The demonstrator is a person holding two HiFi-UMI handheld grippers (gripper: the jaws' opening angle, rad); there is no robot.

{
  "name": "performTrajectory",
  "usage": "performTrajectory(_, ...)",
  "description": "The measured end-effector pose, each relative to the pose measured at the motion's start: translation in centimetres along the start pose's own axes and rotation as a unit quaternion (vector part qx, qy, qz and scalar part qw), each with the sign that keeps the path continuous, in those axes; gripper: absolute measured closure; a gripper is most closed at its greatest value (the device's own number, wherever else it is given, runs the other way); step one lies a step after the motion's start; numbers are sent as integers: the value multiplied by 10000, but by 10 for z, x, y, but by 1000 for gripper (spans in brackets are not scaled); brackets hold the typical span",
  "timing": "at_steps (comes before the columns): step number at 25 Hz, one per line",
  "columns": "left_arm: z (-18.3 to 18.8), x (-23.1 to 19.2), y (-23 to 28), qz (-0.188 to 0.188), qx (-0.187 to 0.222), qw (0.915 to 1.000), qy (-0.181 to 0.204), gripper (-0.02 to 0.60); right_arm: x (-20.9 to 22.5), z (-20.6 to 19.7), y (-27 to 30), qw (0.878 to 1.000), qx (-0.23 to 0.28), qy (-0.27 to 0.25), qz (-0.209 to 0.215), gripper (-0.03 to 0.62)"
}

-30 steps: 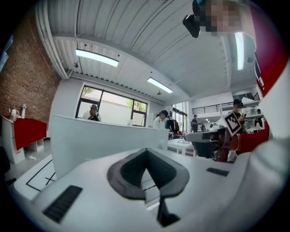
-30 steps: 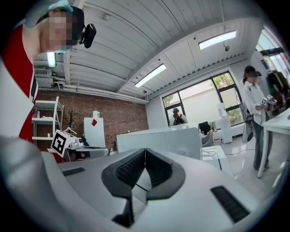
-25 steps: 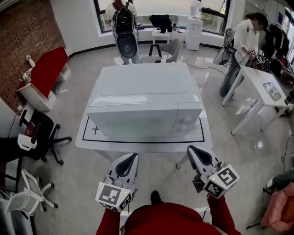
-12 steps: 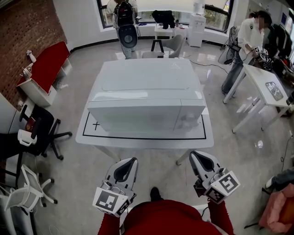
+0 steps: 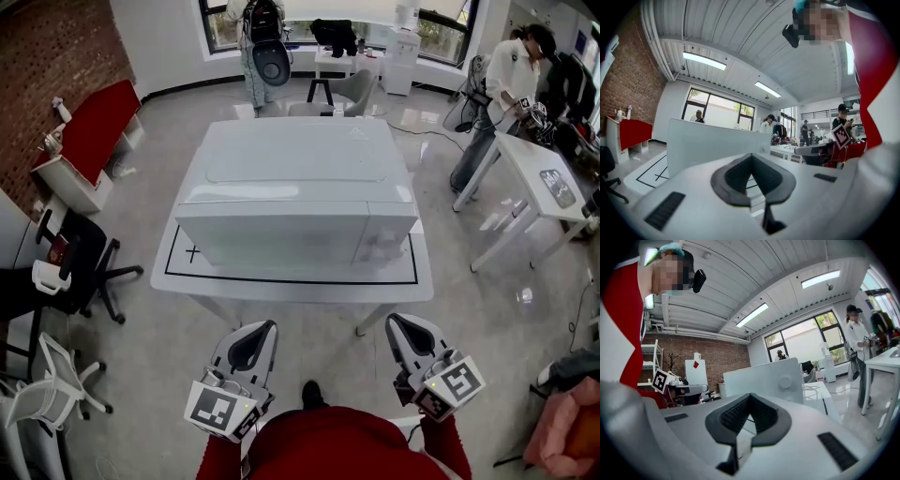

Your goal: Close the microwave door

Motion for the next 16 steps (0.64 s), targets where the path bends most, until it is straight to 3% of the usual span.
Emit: performTrajectory(16, -4, 1, -4, -40, -69, 9999, -121, 572, -3, -11, -2, 9998, -178, 38, -80, 581)
Point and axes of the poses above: the fingertips, and each gripper's own axes: y forward along the fingers, x to its right, z out of its top, the point moved 1 cm from there along -y, backward along the fingers, and after that the axes turned 8 degrees about y, right-handed, at the moved point
